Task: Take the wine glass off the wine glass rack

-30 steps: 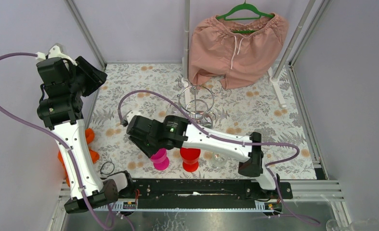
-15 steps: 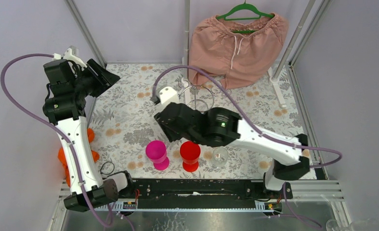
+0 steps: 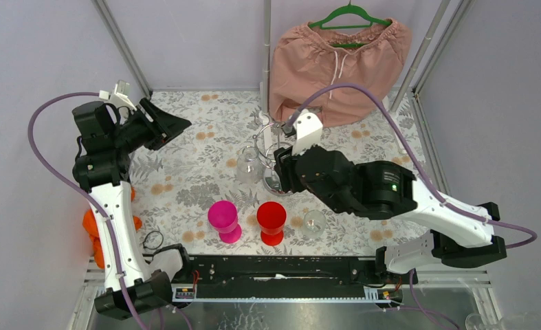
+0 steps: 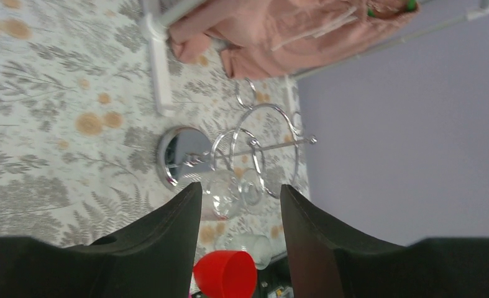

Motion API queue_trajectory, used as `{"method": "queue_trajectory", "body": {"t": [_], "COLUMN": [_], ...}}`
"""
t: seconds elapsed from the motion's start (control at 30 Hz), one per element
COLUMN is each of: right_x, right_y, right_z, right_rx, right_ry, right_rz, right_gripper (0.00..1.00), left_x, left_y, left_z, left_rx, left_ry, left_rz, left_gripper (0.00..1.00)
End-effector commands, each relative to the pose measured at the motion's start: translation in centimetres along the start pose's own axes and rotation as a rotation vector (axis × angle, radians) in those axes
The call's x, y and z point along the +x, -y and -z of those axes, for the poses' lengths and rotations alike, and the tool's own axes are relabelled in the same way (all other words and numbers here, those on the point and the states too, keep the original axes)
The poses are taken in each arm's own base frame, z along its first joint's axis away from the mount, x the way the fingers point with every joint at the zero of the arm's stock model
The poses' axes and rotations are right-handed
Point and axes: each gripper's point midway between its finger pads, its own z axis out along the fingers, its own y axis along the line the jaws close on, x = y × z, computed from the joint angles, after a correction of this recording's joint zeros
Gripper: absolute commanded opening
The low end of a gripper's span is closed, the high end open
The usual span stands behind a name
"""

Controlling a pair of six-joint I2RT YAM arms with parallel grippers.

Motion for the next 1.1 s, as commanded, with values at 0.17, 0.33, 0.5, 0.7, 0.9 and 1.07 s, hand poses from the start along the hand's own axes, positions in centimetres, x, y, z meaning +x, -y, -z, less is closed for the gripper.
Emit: {"method": "queue_trajectory", "body": {"t": [0.17,0.33,0.5,0.7,0.9,1.07], "right_x": [-1.7,-1.5,-1.4,-1.3,-1.6,-1.7], "right_y": [1.8,1.9,2.3,3.0,2.9,2.8], "right_z": [1.6,1.5,1.8,2.3,2.3,2.1], "right_rx": [0.021,0.024,0.024,0.031,0.031,0.034], "right_ry": [0.101,0.105,0.117,0.127,0.137,0.138], "right_rz": [-0.099,-0.094,-0.105,-0.116,-0.114,-0.111], "right_gripper": [0.54,0.54,0.54,0.54,0.55,0.55], "left_x": [3.9,6.8,9.1,11.1,13.7,15.1], "left_y": [1.7,1.8,1.7,0.8,0.4,0.5], "left_z": [-2.9,-5.5,-7.4,-8.6,-9.3,-9.4], "left_rx": [0.177,0.172,0.163,0.125,0.101,0.109], "left_ry": [-0.152,-0.231,-0.286,-0.324,-0.37,-0.389], "left_rz": [0.067,0.063,0.063,0.058,0.059,0.059], "left_gripper": [0.55,0.55,0.54,0.54,0.54,0.54]}}
